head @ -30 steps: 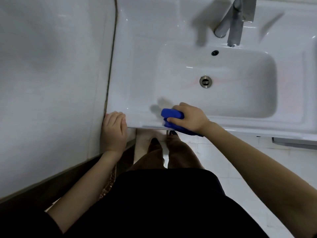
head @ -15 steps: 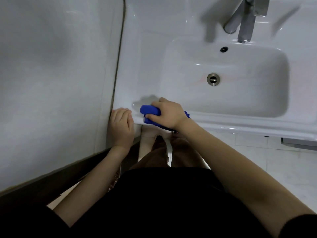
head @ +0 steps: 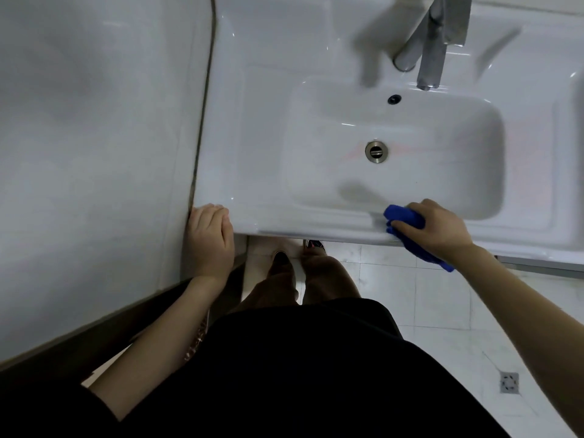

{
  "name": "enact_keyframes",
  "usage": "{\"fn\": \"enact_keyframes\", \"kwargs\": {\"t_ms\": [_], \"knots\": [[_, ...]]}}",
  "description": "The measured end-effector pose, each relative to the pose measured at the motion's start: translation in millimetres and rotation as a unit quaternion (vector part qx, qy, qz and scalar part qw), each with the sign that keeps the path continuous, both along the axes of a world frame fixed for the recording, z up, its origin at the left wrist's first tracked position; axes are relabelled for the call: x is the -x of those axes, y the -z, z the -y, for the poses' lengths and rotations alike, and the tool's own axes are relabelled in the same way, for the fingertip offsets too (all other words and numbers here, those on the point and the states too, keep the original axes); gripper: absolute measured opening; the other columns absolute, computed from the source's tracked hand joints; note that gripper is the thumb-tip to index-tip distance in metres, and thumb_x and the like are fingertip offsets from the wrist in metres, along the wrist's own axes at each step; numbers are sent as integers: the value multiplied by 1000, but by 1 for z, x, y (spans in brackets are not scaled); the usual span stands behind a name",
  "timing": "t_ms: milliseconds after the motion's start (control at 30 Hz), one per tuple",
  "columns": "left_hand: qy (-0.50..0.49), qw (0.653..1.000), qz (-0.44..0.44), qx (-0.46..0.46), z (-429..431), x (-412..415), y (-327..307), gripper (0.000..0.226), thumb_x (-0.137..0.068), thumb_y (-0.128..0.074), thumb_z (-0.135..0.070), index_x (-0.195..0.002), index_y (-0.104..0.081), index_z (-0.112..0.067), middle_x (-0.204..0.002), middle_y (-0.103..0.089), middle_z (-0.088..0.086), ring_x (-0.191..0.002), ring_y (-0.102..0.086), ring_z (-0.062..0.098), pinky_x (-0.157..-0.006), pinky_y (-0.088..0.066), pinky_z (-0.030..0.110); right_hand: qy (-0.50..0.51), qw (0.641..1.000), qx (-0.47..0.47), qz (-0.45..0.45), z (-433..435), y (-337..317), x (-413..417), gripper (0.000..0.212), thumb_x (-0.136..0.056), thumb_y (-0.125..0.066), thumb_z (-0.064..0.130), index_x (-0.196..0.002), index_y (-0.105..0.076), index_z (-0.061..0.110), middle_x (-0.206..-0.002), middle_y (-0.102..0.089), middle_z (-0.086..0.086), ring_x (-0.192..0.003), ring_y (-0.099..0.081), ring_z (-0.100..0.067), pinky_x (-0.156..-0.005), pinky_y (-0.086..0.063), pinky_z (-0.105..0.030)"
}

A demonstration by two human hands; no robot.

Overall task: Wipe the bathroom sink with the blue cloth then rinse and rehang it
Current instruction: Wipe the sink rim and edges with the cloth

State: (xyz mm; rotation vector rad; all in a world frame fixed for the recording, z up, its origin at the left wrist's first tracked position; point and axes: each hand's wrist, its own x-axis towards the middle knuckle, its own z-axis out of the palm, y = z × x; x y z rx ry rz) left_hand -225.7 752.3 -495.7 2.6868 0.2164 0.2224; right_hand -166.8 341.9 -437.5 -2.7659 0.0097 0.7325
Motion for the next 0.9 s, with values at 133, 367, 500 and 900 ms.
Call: {"fn": "enact_keyframes", "kwargs": {"t_ms": [133, 367, 500, 900], "knots": [[-2, 1000, -14, -17, 5, 0, 1, 35, -101, -39, -15, -105, -70, 0, -107, -71, 15, -105, -62, 32, -114, -30, 42, -63, 996, -52, 28, -87, 17, -7, 33, -86, -55, 59, -97, -61, 29, -91, -53, 3, -77, -56, -20, -67, -43, -31], [78, 995, -55, -34, 0, -3, -9, 37, -100, -38, -17, -108, -69, 1, -109, -70, 15, -104, -63, 31, -114, -32, 47, -141, 982, -106, 64, -197, 20, -13, 38, -89, -48, 61, -101, -61, 27, -89, -53, 4, -71, -57, -17, -61, -44, -27], [86, 993, -73, -23, 0, -4, -18, 33, -99, -39, -15, -105, -68, 0, -106, -69, 15, -102, -60, 30, -106, -42, 51, -107, 988, -80, 76, -171, 19, -6, 40, -88, -50, 61, -104, -61, 26, -88, -52, 5, -71, -56, -18, -59, -38, -27], [132, 985, -111, 26, 39, -26, -59, 50, -94, -31, -33, -114, -66, -5, -106, -67, 15, -96, -59, 36, -83, -50, 46, 125, 966, -208, 88, -107, -20, 16, 23, -87, -60, 51, -98, -64, 31, -86, -64, 5, -80, -60, -13, -72, -48, -30]]}}
